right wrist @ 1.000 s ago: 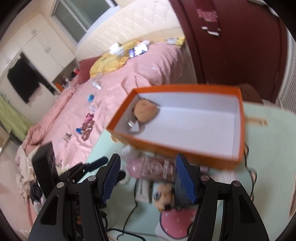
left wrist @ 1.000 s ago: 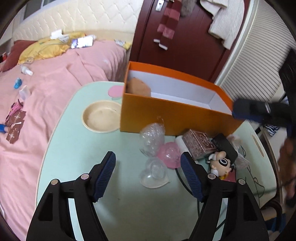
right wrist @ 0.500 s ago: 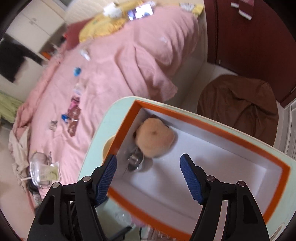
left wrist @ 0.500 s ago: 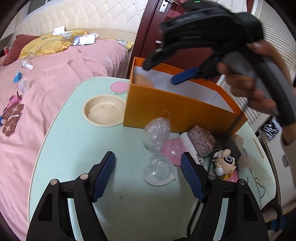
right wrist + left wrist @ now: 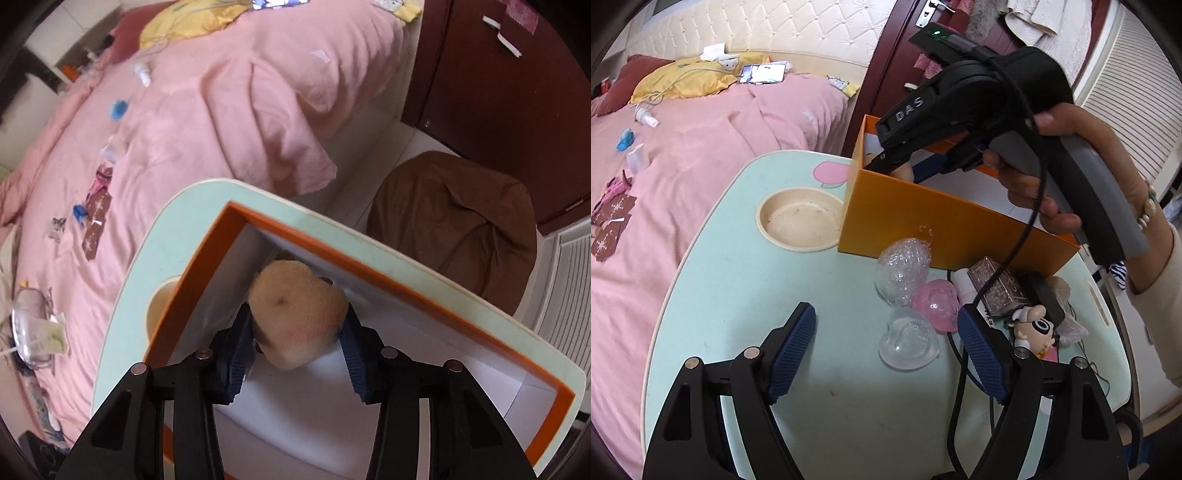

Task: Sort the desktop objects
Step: 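Grasp the tan plush toy in the box with the right tool, set it on table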

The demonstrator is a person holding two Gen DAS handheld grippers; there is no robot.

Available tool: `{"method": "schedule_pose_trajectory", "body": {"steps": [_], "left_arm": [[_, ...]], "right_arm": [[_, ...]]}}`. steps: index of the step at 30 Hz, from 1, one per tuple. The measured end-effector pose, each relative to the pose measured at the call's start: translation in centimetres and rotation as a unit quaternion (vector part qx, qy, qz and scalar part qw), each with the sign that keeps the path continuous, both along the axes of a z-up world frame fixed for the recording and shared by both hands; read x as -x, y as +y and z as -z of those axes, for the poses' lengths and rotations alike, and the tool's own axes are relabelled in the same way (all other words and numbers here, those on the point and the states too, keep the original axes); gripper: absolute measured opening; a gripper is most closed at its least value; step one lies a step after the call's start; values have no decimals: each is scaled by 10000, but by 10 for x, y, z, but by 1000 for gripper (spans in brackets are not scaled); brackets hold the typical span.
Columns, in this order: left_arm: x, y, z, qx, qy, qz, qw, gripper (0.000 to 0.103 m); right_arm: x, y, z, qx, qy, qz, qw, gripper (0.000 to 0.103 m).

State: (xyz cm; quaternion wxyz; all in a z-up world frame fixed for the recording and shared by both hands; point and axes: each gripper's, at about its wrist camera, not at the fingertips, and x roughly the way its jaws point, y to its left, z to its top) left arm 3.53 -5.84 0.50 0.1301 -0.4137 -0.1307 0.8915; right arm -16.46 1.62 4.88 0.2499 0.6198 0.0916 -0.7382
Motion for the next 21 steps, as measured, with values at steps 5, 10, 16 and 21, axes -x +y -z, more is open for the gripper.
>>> {"method": "schedule_pose_trajectory", "body": {"steps": [5,10,16,21], "left_arm": [[0,1,1,39,11,4,10000,79],[-1,5,1,195,37,14,9998,80],[-3,5,2,205,48,-21,9998,80],[-4,1,1,117,39,-96,9999,80]], "right_arm": [[-10,19,-21,392,139,174,9990,45],[-33,45,-53,811,380,240,9957,45],[-90,81,-76,1161,603,108,9914,46],[-131,105,-63,1017,771,252,9915,47]]}}
